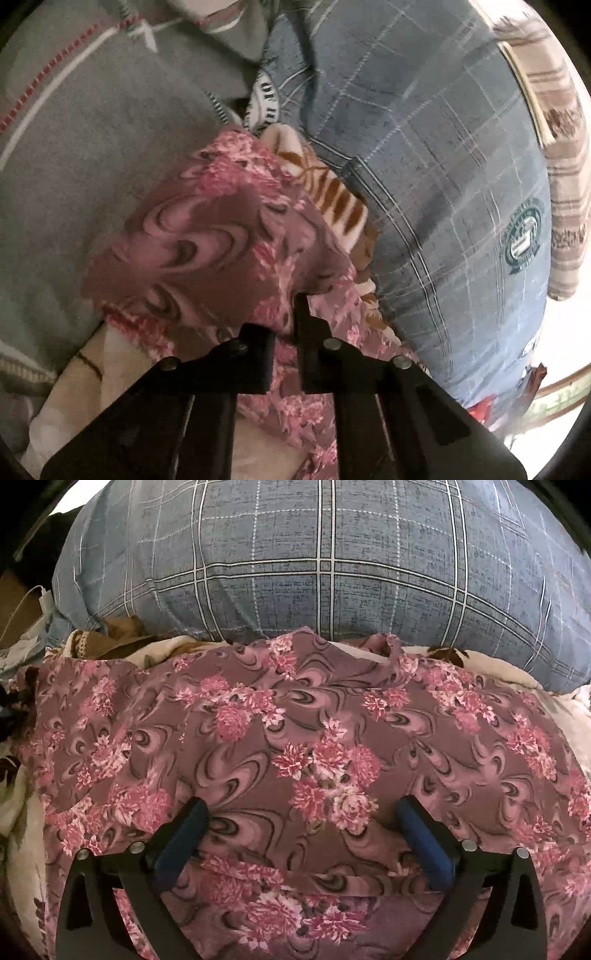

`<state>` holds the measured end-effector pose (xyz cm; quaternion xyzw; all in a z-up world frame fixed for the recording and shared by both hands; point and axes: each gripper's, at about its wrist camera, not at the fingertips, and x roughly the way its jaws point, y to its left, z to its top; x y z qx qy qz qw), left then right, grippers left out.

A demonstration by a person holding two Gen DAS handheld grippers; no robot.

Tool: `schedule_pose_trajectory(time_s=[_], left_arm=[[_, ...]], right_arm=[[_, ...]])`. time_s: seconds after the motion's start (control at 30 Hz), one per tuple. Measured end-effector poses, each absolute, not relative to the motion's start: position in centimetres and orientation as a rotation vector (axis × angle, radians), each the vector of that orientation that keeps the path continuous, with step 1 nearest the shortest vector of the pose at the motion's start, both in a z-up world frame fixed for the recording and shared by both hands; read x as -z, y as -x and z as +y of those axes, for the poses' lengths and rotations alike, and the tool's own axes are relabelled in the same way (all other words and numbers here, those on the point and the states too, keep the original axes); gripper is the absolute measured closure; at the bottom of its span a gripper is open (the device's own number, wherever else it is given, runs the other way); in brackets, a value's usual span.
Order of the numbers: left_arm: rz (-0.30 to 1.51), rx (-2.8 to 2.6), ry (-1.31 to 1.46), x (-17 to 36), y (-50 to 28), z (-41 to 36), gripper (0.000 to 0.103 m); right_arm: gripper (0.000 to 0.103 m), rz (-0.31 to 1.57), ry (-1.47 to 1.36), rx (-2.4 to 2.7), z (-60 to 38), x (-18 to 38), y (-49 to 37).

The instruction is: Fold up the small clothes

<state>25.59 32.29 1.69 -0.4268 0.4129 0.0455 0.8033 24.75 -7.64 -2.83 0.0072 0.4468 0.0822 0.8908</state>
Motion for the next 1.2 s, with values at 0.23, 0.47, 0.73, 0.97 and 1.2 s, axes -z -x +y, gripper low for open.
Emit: schedule_pose_trajectory(time_s=[0.23,0.47,0.73,0.97,1.2], left_arm=[[0.859,-0.03,0.918,-4.4,-24.2,29.2,0.098],[0.88,0.108,0.872,-6.8,-24.6,21.3,0.098],[0.964,0.264,0.784,-7.3,-27.1,9.5,0.098],[1.081,0.368,0.724,-4.5,-28.5,-0.5,0.098],[1.247,0.343,0.667,1.5,-28.5,-4.8,0.097]], right_arm=[[0.001,0.933,-0.043,-0.198,-8.3,2.3,-24.8],[0.002,0.849,-0.119,-0.087,-12.3,0.1,-23.3],[0.001,0.806,0.08,0.063,-18.7,-1.4,-21.9],[0.001,0.824,0.235,0.167,-23.0,0.8,-20.1],[0.0,0.908,0.021,0.087,-26.0,2.4,-20.8]])
